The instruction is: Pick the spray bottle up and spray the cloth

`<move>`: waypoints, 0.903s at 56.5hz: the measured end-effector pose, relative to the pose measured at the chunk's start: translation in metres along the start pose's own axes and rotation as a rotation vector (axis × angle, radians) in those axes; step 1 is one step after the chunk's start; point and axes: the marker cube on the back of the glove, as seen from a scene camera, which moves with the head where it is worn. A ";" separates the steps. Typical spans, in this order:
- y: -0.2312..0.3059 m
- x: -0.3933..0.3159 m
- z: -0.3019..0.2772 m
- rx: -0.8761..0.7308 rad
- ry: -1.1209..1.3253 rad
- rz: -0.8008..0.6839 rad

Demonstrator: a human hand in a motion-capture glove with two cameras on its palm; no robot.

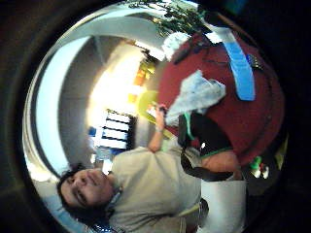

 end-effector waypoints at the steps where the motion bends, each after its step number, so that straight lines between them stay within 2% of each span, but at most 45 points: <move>1: 0.000 0.002 0.005 0.020 -0.042 0.001; 13: -0.011 0.017 0.048 0.117 -0.349 0.100; 22: -0.037 0.025 0.064 0.281 -0.528 0.129; 27: -0.056 0.035 0.067 0.484 -0.553 0.122; 30: -0.059 0.042 0.070 0.552 -0.571 0.138; 38: -0.079 0.065 0.076 0.823 -0.602 0.286; 51: -0.080 0.074 0.084 0.792 -0.580 0.304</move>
